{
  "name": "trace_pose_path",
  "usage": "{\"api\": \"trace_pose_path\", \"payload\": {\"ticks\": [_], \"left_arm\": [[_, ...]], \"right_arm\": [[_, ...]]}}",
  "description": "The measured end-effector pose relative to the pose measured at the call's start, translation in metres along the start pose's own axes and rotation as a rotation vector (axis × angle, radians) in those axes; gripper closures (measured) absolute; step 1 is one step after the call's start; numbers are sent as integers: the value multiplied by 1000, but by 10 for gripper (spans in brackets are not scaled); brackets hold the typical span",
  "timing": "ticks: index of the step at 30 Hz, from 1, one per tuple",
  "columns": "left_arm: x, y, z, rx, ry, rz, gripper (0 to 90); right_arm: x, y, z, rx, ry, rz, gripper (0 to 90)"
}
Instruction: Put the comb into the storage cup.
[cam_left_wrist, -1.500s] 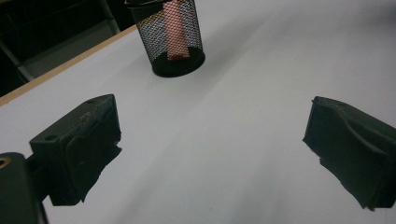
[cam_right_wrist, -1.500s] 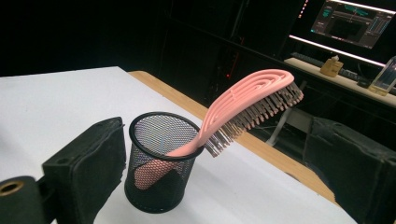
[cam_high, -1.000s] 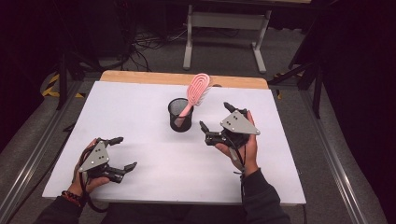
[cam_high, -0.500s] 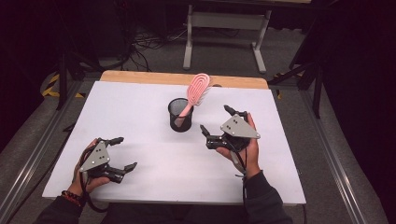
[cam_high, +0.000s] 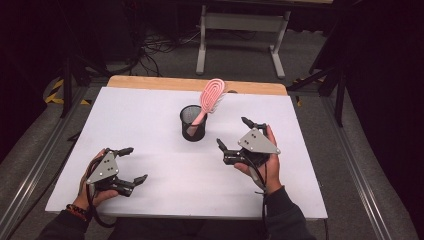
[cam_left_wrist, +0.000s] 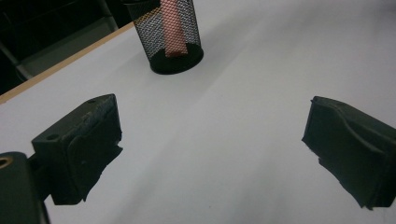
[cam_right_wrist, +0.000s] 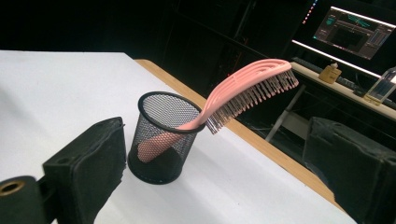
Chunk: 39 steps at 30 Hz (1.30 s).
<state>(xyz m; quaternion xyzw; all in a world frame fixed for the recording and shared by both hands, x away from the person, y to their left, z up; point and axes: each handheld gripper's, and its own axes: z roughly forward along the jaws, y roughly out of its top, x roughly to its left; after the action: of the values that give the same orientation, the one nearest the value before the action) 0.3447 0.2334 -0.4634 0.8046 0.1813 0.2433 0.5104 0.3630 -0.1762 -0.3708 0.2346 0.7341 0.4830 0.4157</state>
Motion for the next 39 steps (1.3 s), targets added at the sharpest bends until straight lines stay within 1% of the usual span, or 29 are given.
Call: {"api": "trace_pose_path", "payload": {"ticks": [2, 5, 12, 18, 25, 28, 36, 39], "left_arm": [[0, 0, 0, 2, 1, 0, 50], [0, 0, 0, 1, 1, 1, 50], [1, -1, 1, 7, -2, 0, 49], [1, -1, 1, 10, -2, 2, 49], [0, -1, 1, 0, -3, -1, 49], [0, -1, 1, 4, -4, 0, 49], [0, -1, 2, 4, -4, 1, 49], [-1, -1, 2, 5, -4, 2, 49]], "right_arm": [[0, -1, -1, -2, 1, 1, 65], [-2, -3, -5, -13, 9, 17, 64], [-4, -9, -12, -15, 2, 15, 64], [-3, -17, -17, 1, -2, -4, 64], [-5, -27, -25, 5, -2, -1, 64], [-6, -32, -29, 7, -7, -2, 65], [-9, -44, -35, 32, -21, -18, 64], [-10, -49, -38, 44, -24, -14, 63]]}}
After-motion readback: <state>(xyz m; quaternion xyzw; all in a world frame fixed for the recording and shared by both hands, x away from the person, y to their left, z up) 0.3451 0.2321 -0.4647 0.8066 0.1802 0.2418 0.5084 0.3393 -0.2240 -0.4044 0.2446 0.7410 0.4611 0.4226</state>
